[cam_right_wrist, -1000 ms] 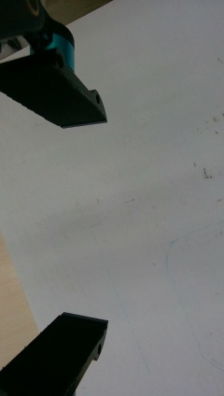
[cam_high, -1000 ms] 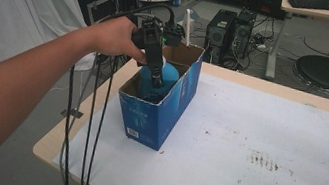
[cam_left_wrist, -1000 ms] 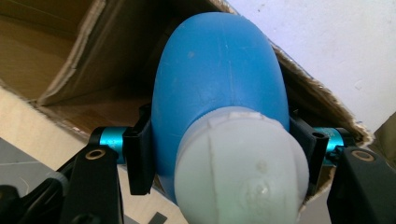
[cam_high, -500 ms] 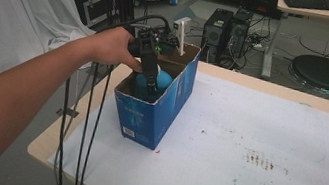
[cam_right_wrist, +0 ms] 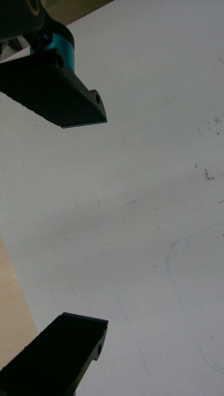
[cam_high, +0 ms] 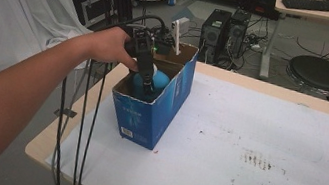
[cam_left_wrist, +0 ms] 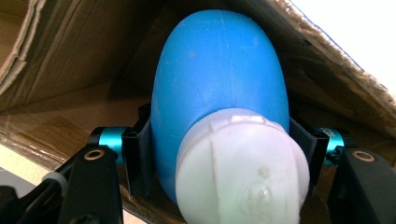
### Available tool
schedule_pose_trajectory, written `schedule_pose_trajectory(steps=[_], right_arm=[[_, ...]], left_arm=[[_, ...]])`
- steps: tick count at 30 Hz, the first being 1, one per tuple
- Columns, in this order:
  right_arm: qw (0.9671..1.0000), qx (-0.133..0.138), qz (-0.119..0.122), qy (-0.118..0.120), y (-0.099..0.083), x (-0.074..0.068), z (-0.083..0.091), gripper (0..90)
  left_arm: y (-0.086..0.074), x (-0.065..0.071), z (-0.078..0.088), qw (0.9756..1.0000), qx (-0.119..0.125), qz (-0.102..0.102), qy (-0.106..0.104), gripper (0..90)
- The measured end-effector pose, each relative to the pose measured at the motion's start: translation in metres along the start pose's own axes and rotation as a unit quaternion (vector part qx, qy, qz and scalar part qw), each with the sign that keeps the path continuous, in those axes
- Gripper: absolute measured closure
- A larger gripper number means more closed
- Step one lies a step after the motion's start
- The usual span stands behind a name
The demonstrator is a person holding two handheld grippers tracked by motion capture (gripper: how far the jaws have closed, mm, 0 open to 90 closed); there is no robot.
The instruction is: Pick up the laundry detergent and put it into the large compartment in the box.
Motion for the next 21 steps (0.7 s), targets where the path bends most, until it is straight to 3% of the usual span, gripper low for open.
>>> schedule_pose_trajectory(steps=[9,15,21], right_arm=[[1.0000,0.000,0.002,0.002,0.001,-0.001,-0.001,2.3],[1.0000,-0.001,0.000,0.000,0.001,-0.003,0.001,2.3],[1.0000,0.001,-0.001,-0.003,0.000,-0.003,0.003,2.3]], left_arm=[[-0.001,-0.001,0.010,0.9995,0.021,0.024,-0.004,28.4],[-0.002,0.000,0.018,0.9990,0.033,0.029,-0.005,25.0],[-0.004,0.005,0.047,0.9970,0.069,0.034,0.006,24.5]])
Point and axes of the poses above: each handheld gripper's, and its own axes: z roughly backward along the jaws, y roughly out of its top, x roughly to its right, the point moved 2 cm from there along -z, roughly forward along the jaws, and after that the axes turned 3 degrees about z, right-handed, at the moved point
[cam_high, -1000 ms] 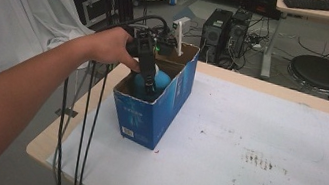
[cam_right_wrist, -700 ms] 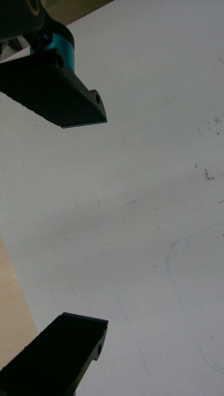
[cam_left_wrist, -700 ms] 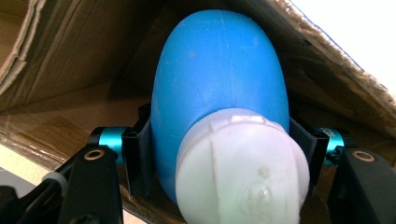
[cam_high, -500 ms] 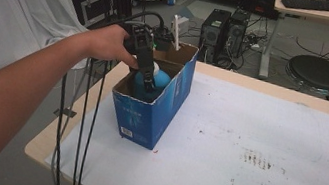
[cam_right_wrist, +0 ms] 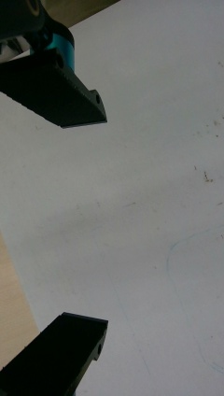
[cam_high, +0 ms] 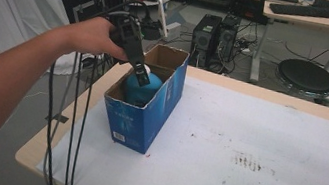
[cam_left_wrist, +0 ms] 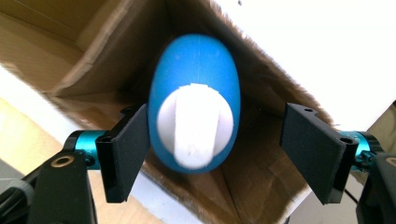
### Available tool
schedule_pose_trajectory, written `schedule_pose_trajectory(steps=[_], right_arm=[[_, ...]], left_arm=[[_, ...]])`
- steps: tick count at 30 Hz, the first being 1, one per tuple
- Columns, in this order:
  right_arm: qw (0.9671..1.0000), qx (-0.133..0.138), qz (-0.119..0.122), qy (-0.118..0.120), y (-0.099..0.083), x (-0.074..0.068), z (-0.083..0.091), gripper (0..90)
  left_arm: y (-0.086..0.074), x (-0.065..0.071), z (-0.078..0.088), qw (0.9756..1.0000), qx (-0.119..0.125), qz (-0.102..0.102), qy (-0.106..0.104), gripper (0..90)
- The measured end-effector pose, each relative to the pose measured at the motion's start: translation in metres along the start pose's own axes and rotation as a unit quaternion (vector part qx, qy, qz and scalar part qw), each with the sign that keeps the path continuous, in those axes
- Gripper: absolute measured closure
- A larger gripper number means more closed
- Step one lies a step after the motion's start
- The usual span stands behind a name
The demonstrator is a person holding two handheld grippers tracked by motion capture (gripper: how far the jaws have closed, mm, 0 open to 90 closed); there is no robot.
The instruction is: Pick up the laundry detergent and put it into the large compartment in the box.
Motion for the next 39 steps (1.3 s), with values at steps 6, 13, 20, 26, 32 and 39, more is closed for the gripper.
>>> schedule_pose_trajectory(steps=[6,13,20,26,32,39], right_arm=[[1.0000,0.000,0.000,-0.001,0.000,-0.003,0.003,2.3],[1.0000,0.003,0.001,-0.002,-0.001,-0.006,0.006,2.3],[0.9999,0.007,0.003,-0.007,-0.001,-0.008,0.008,2.3],[0.9999,0.009,0.004,-0.008,-0.002,-0.009,0.010,2.3],[0.9999,0.012,0.006,-0.010,-0.003,-0.009,0.012,2.3],[0.9998,0.013,0.007,-0.012,-0.004,-0.011,0.013,2.3]], left_arm=[[0.005,0.011,0.024,0.9992,0.035,0.020,0.004,22.0],[0.008,0.021,0.033,0.9984,0.049,0.019,0.022,22.0],[0.010,0.025,0.033,0.9985,0.047,0.021,0.017,22.0],[0.014,0.033,0.031,0.9992,0.038,0.007,0.011,12.2],[0.018,0.040,0.028,0.9995,0.028,-0.015,0.007,2.7],[0.025,0.050,0.025,0.9991,0.019,-0.037,0.012,2.6]])
Point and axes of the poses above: each handheld gripper's, and its own axes: z roughly backward along the jaws, y roughly out of its top, x roughly to its right, the point moved 2 cm from there along -z, roughly forward along the jaws, and after that the axes turned 3 degrees about z, right-handed, at the moved point
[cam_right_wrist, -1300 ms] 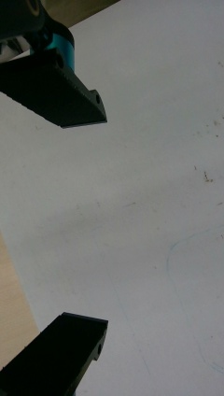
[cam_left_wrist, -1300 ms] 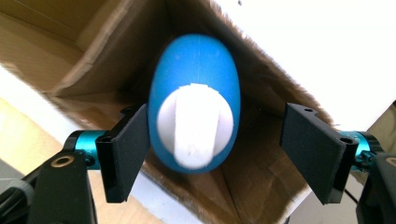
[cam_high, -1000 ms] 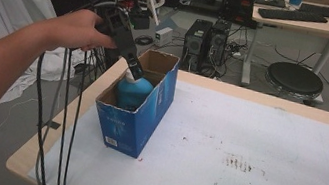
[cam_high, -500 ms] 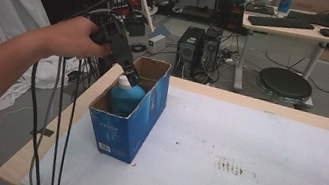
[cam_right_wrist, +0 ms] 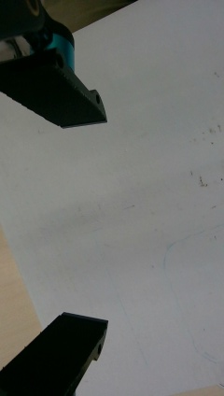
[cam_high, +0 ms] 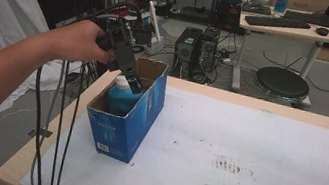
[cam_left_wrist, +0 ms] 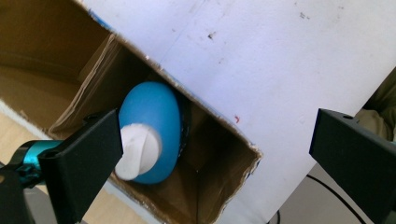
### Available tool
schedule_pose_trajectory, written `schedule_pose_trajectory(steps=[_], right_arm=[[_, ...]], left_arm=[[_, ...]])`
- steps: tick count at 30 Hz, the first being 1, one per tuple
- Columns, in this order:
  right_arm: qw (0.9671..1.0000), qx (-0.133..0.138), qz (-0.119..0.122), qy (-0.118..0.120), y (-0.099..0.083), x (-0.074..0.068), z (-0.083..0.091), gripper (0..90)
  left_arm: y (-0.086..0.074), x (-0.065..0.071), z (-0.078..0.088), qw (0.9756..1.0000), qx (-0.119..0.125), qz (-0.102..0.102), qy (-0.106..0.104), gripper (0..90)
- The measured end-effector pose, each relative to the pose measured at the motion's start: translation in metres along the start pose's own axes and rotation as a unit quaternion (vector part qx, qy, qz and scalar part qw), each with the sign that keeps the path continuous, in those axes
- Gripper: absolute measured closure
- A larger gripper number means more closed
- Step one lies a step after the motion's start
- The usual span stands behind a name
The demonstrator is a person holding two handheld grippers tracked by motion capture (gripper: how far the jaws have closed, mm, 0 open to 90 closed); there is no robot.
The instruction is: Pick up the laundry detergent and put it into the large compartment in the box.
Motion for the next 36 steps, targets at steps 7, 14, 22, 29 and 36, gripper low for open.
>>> schedule_pose_trajectory(steps=[7,14,22,29,36], right_arm=[[1.0000,0.003,0.000,-0.003,0.000,-0.003,0.002,2.3],[0.9999,0.010,0.003,-0.006,0.000,-0.005,0.004,2.3],[0.9999,0.014,0.004,-0.007,-0.002,-0.012,0.000,2.3],[0.9997,0.021,0.005,-0.013,-0.002,-0.018,0.003,2.3],[0.9995,0.025,0.009,-0.016,-0.002,-0.023,0.004,2.3]], left_arm=[[0.020,0.015,-0.002,0.9997,-0.002,-0.024,0.002,2.6],[0.049,0.037,-0.019,0.9992,-0.022,-0.024,0.024,2.7],[0.080,0.070,-0.030,0.9948,0.023,-0.031,-0.095,2.7],[0.098,0.090,-0.045,0.9965,-0.016,-0.044,-0.069,2.7],[0.104,0.105,-0.061,0.9911,-0.046,-0.116,-0.048,1.6]])
Point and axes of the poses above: each handheld gripper's, and its own axes: z roughly backward along the jaws, y roughly out of its top, x roughly to its right, the point moved 2 cm from there along -z, roughly forward along the jaws, and after that the axes turned 3 degrees about z, right-handed, at the moved point
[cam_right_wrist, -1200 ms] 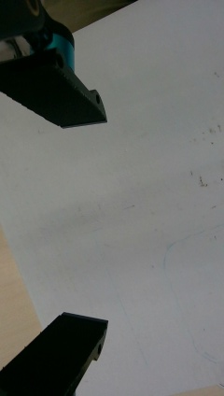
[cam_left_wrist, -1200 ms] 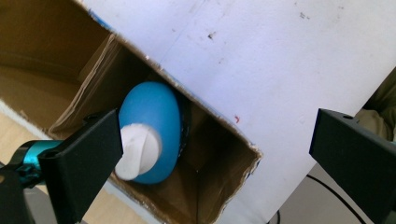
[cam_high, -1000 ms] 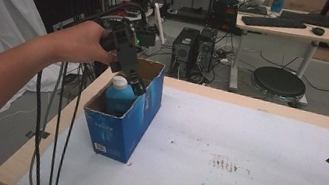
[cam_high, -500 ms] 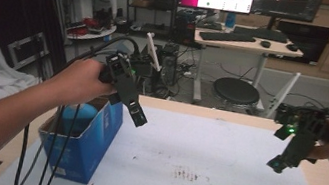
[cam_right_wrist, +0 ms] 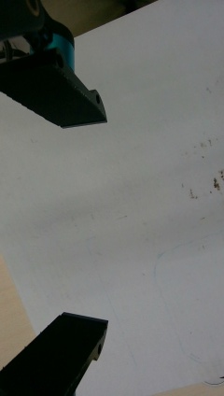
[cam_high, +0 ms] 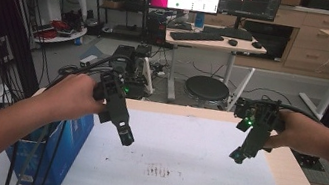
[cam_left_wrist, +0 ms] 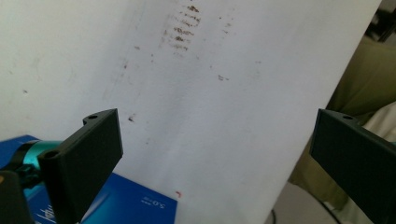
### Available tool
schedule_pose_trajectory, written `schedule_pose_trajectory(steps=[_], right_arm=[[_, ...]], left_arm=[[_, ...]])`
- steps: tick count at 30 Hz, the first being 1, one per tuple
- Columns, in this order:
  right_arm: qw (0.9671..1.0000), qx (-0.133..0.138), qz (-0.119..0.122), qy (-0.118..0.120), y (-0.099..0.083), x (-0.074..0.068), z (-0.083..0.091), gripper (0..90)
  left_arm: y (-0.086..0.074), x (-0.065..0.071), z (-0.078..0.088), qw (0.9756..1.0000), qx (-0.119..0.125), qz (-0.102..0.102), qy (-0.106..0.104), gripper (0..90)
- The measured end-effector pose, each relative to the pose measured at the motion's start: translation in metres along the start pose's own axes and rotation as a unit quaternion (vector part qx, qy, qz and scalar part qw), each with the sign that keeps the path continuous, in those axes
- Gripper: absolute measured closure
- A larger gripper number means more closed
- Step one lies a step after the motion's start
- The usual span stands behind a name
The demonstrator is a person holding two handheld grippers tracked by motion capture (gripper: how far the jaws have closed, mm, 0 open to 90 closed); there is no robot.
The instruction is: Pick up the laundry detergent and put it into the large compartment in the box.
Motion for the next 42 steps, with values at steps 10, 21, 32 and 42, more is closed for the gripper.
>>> schedule_pose_trajectory(steps=[10,21,32,42], right_arm=[[1.0000,0.009,0.001,0.001,-0.003,-0.001,-0.002,2.3],[0.9998,0.018,-0.002,0.000,0.001,-0.001,-0.003,2.3],[0.9999,0.012,0.002,0.005,0.004,-0.003,-0.005,2.3],[0.9999,0.013,0.004,0.008,0.001,-0.004,-0.007,2.3]], left_arm=[[0.007,0.008,-0.009,0.9999,-0.002,0.006,-0.010,1.7],[0.001,0.012,-0.007,0.9999,0.006,-0.011,-0.006,1.7],[-0.004,0.014,-0.010,0.9997,-0.004,-0.020,-0.015,1.6],[-0.003,0.012,-0.012,0.9996,-0.007,-0.018,-0.019,1.7]])
Point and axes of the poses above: each handheld gripper's, and its own axes: z roughly backward along the jaws, y roughly out of its top, x roughly to its right, the point moved 2 cm from there along -z, roughly forward along the jaws, and after that the axes turned 3 degrees about z, right-handed, at the moved point
